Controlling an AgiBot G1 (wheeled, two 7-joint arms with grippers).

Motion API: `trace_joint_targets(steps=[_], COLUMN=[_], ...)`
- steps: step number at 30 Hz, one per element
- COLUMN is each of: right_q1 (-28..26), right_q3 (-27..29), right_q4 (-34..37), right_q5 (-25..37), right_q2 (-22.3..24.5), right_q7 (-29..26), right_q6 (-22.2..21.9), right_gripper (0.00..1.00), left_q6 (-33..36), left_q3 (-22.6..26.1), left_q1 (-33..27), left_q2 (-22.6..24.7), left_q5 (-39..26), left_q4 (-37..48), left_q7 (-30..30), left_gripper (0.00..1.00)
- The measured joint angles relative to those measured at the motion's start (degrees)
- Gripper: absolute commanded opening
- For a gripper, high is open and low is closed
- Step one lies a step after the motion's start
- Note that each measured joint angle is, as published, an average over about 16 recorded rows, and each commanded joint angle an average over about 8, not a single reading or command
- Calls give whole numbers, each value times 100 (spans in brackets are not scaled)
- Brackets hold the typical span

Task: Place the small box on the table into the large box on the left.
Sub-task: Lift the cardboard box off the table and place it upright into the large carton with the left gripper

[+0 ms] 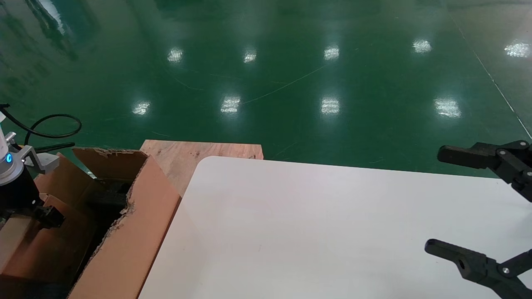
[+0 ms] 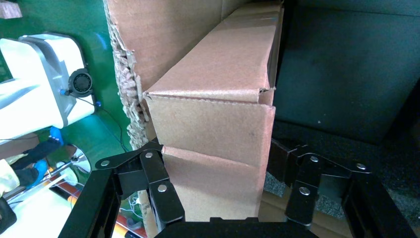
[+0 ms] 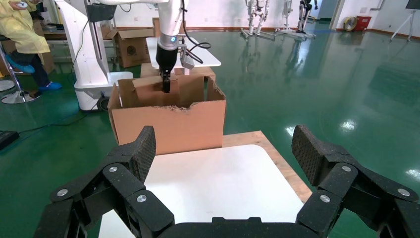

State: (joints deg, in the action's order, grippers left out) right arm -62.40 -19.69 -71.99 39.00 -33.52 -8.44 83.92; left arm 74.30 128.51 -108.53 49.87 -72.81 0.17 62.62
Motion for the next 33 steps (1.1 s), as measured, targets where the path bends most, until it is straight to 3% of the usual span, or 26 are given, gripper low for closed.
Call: trace_joint_targets(steps=[3, 4, 33], right_q1=[0, 0, 1], right_q3=[0, 0, 0], right_q4=[0, 0, 1], right_q5=[0, 0, -1], right_q2=[0, 0, 0], right_q7=[0, 0, 1], right_q6=[0, 0, -1], right_gripper=[100, 100, 100], left_q6=[36, 44, 38], left_q3=[-6, -8, -12], left_q1=[-14, -19, -26], left_q2=[1, 1, -4], left_q5=[7, 9, 20], left_q4=[-18, -22, -18], left_q7=[-14, -19, -24], left_gripper=[97, 100, 100])
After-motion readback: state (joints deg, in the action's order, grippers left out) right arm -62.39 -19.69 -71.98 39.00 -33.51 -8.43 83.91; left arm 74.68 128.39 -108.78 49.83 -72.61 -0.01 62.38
